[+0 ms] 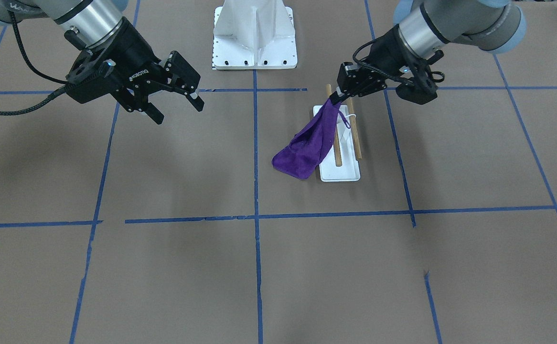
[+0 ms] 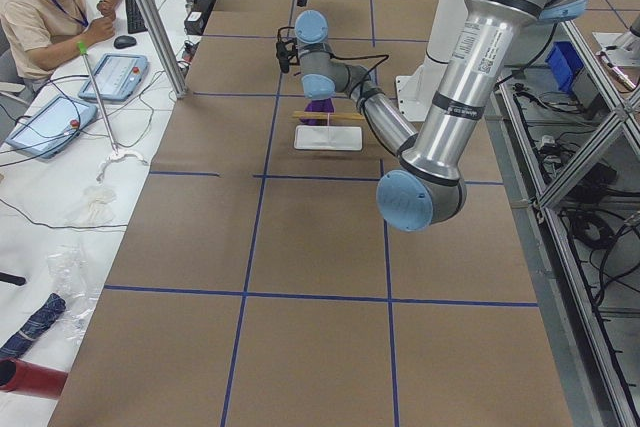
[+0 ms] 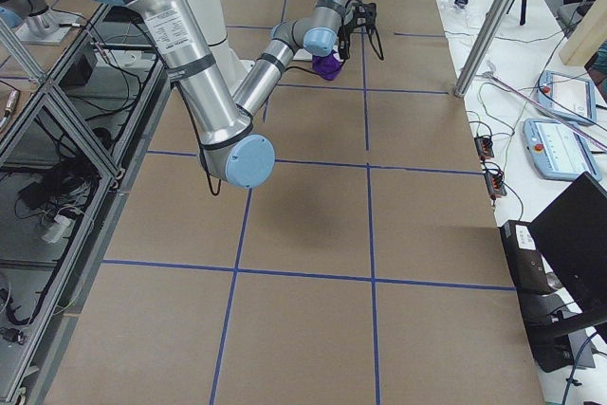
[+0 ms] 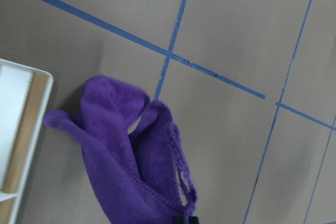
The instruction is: Hang towel on rack
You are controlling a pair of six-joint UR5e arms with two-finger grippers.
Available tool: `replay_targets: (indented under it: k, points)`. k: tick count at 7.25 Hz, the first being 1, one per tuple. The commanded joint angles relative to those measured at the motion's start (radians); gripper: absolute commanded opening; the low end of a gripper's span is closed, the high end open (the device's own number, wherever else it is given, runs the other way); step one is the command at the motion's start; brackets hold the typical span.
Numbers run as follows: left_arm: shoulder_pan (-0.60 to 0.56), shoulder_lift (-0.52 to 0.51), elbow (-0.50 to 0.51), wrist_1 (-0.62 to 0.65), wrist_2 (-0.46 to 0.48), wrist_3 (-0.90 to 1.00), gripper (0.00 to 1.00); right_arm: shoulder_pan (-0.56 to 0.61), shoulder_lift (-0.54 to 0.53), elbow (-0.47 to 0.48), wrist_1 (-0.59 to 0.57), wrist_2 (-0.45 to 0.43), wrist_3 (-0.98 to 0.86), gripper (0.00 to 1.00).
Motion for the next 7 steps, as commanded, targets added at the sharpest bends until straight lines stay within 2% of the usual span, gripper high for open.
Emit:
replay_targets:
  k: [1, 2, 5, 6, 7]
  points:
    - [-0.075, 0.191, -0.007, -0.001, -0.001, 0.298, 0.00, 0.003, -0.026, -0.008, 0.000, -0.026, -0.055, 1.00]
    - [-0.078, 0.218, 0.024, -0.006, 0.001, 0.389, 0.00, 0.004, -0.028, -0.006, 0.000, -0.026, -0.056, 1.00]
    - [-0.075, 0.224, 0.130, -0.079, 0.001, 0.404, 0.00, 0.012, -0.040, -0.006, 0.000, -0.023, -0.057, 1.00]
    - [-0.070, 0.226, 0.166, -0.113, 0.001, 0.402, 0.26, 0.014, -0.041, -0.006, 0.000, -0.023, -0.057, 1.00]
    - [-0.066, 0.221, 0.200, -0.127, 0.028, 0.402, 0.99, 0.015, -0.051, -0.006, 0.000, -0.025, -0.057, 1.00]
